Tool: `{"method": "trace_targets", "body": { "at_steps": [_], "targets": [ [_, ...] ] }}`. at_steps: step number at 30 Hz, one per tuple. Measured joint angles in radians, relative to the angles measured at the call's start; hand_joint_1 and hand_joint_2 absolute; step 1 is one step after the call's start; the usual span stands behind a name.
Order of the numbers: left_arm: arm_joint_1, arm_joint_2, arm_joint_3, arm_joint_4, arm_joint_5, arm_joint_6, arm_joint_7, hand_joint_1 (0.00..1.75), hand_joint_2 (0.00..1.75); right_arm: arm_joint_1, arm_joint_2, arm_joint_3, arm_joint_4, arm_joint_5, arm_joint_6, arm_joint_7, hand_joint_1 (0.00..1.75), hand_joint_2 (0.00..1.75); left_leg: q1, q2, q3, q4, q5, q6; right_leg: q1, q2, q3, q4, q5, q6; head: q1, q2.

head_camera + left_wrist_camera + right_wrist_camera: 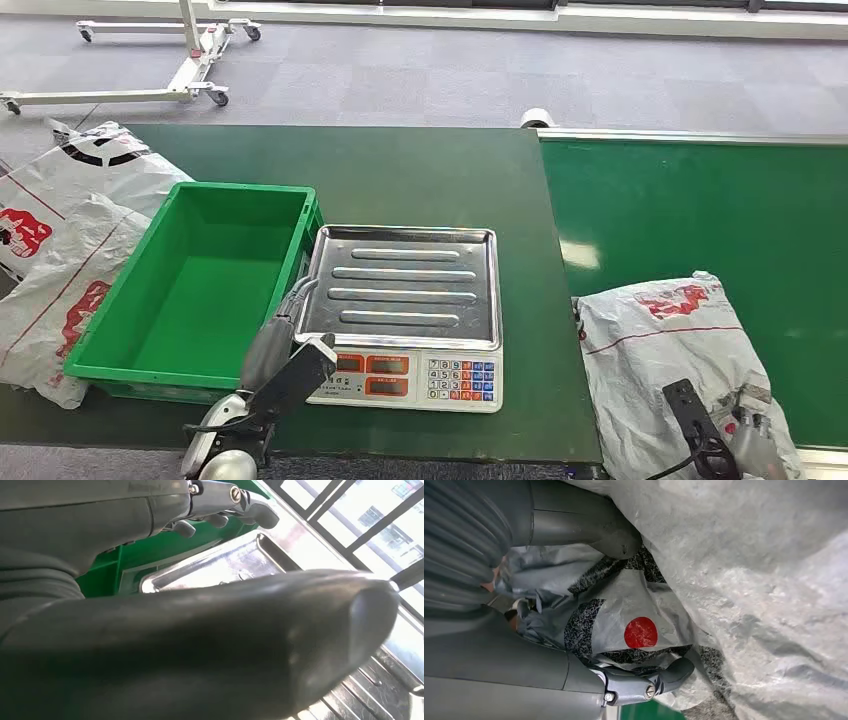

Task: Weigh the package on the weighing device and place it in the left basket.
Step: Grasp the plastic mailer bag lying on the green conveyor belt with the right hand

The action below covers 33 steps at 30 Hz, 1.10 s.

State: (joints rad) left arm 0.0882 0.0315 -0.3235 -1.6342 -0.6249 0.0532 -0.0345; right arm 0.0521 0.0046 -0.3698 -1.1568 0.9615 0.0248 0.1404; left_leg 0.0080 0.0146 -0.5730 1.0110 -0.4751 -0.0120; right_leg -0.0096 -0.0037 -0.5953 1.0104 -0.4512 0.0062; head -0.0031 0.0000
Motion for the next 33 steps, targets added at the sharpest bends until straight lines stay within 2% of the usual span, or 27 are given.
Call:
{"method": "trace_targets", "body": {
  "at_steps": [7, 11, 15, 19, 25, 33],
  "targets": [
    [0.003, -0.01, 0.0, 0.001, 0.0, 0.017, 0.004, 0.0, 0.0, -0.025, 0.054, 0.103, 0.024, -0.023, -0.021, -0.066, 0.02, 1.75, 0.0, 0.002, -0.003, 0.0, -0.001, -0.001, 0.001, 0.002, 0.002, 0.0, 0.0, -0.001, 0.0, 0.0],
    [0.005, -0.019, 0.0, 0.001, 0.002, 0.019, 0.007, 0.0, 0.0, -0.055, 0.077, 0.182, 0.08, -0.079, -0.04, -0.065, 1.75, 1.75, 0.001, 0.002, 0.005, 0.0, 0.001, -0.004, 0.003, 0.003, 0.002, 0.0, 0.001, -0.003, 0.0, 0.0],
    [0.002, -0.033, 0.0, 0.005, 0.009, 0.013, 0.006, 0.0, 0.0, -0.073, 0.08, 0.254, 0.123, -0.079, -0.092, -0.017, 1.75, 1.75, 0.002, 0.004, 0.007, 0.0, 0.001, -0.005, 0.004, 0.006, 0.003, 0.0, 0.002, -0.004, 0.0, 0.0],
    [-0.003, -0.045, 0.0, 0.012, 0.009, 0.007, 0.004, 0.0, 0.0, -0.072, 0.077, 0.288, 0.121, -0.098, -0.106, 0.008, 1.75, 1.75, 0.002, 0.007, 0.007, 0.0, -0.003, -0.005, 0.004, 0.008, 0.007, 0.0, 0.001, -0.005, 0.0, 0.0],
    [-0.006, -0.053, 0.0, 0.018, 0.009, 0.001, 0.004, 0.0, 0.0, -0.056, 0.073, 0.299, 0.088, -0.133, -0.106, 0.002, 1.75, 1.75, 0.005, 0.007, 0.009, 0.0, -0.003, -0.007, 0.004, 0.008, 0.011, 0.0, 0.0, -0.007, 0.0, 0.0],
    [-0.002, -0.061, 0.0, 0.014, 0.001, -0.005, 0.004, 0.0, 0.0, -0.017, 0.072, 0.298, 0.017, -0.193, -0.154, -0.055, 1.75, 1.75, 0.005, 0.006, 0.011, 0.0, -0.002, -0.008, 0.004, 0.007, 0.007, 0.0, -0.001, -0.008, 0.0, 0.0]
  ]
}}
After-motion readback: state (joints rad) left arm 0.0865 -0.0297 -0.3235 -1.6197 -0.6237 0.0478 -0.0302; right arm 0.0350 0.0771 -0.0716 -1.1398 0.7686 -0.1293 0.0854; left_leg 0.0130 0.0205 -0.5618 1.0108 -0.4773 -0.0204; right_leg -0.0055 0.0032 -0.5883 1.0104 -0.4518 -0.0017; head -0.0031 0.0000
